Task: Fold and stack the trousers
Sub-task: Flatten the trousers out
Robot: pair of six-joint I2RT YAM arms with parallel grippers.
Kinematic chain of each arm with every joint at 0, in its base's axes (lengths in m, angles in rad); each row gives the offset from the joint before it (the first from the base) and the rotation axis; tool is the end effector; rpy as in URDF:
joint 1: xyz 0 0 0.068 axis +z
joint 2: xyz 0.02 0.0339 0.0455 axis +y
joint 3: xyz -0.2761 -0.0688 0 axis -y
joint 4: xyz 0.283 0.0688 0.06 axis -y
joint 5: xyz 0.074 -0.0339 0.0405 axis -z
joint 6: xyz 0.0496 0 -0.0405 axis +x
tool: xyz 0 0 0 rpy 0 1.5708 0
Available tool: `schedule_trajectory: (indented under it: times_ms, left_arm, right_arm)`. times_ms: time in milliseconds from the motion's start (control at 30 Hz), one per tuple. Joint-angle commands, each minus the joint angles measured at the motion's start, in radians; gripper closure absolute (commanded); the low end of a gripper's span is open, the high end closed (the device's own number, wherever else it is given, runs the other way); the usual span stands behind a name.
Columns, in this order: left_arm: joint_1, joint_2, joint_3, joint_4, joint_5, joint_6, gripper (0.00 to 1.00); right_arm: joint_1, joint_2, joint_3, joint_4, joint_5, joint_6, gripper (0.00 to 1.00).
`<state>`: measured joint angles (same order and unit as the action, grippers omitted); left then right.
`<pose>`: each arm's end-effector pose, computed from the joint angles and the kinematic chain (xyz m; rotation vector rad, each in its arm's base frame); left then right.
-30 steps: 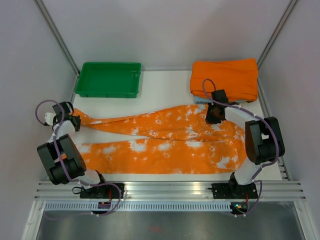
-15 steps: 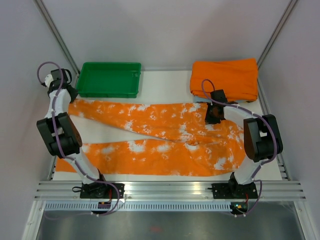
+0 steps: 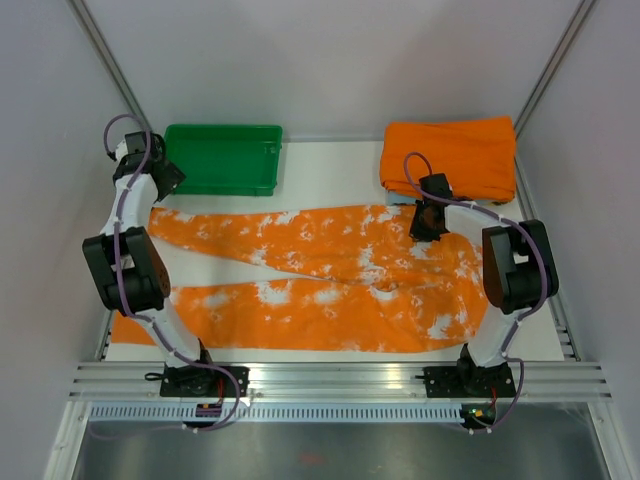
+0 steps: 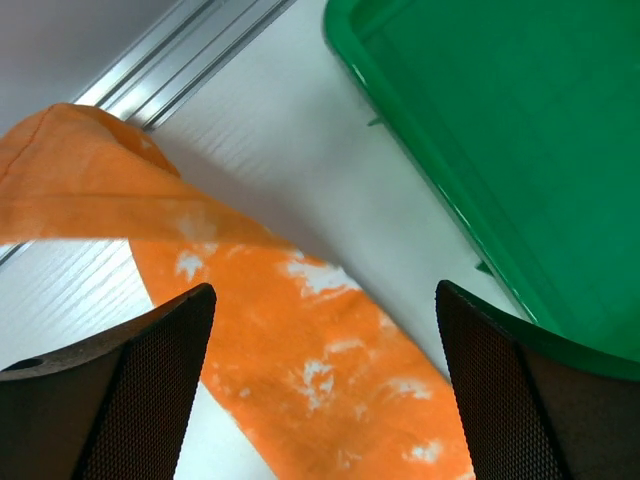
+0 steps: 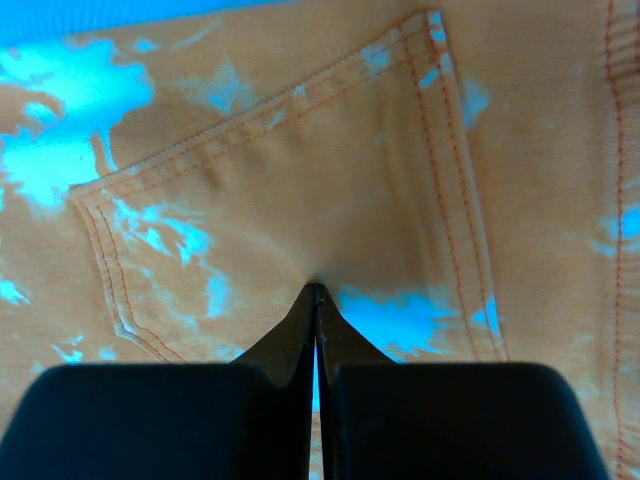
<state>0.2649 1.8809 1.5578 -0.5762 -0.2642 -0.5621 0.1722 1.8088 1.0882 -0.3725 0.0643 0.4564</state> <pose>0.4478 0.1349 0.2481 -1.0816 2.1839 0.1941 0.3888 0.0644 0.1305 0.3981 2.6356 0.1191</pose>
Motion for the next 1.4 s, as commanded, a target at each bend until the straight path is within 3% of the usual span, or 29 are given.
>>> schedule_trajectory:
  times_ms: [0,200,333,533,833,1067,1133,1167,1233,1367]
  left_arm:
    - [-0.045,-0.173,-0.074,0.044,-0.061,0.065,0.04]
    - [-0.05,-0.282,-0.225,0.039,-0.116,0.022,0.04]
    - [-0.016,-0.29,-0.295,-0.031,-0.155,-0.113,0.04]
    - [0.089,-0.29,-0.416,0.058,0.0,-0.177,0.05]
    - [0.089,-0.157,-0.41,0.15,0.054,-0.145,0.1]
    - [0.088,-0.132,-0.416,0.226,0.088,-0.092,0.28]
    - [0.077,-0.114,-0.409,0.266,0.134,-0.042,0.42]
    - [0.073,-0.108,-0.404,0.279,0.143,-0.029,0.56]
    - [0.044,-0.098,-0.397,0.298,0.132,0.0,0.69]
    - [0.008,-0.036,-0.351,0.28,0.088,0.005,0.83]
  right_arm:
    - [-0.01,0.093,0.03,0.081,0.064,0.034,1.0]
    - [-0.105,0.116,-0.005,0.064,0.111,0.067,1.0]
    - [-0.246,0.084,-0.073,0.038,0.183,0.074,1.0]
    - [-0.327,0.006,-0.155,0.052,0.238,0.038,1.0]
    - [-0.3,-0.068,-0.197,0.141,0.008,-0.047,1.0]
    - [-0.165,-0.06,-0.136,0.083,0.046,-0.102,1.0]
    - [-0.142,-0.055,-0.107,0.066,0.022,-0.093,1.0]
    - [-0.142,-0.06,-0.076,0.037,0.023,-0.091,1.0]
    - [-0.142,-0.077,-0.041,0.003,0.034,-0.096,1.0]
    - [-0.146,-0.155,0.073,-0.087,0.117,-0.122,0.96]
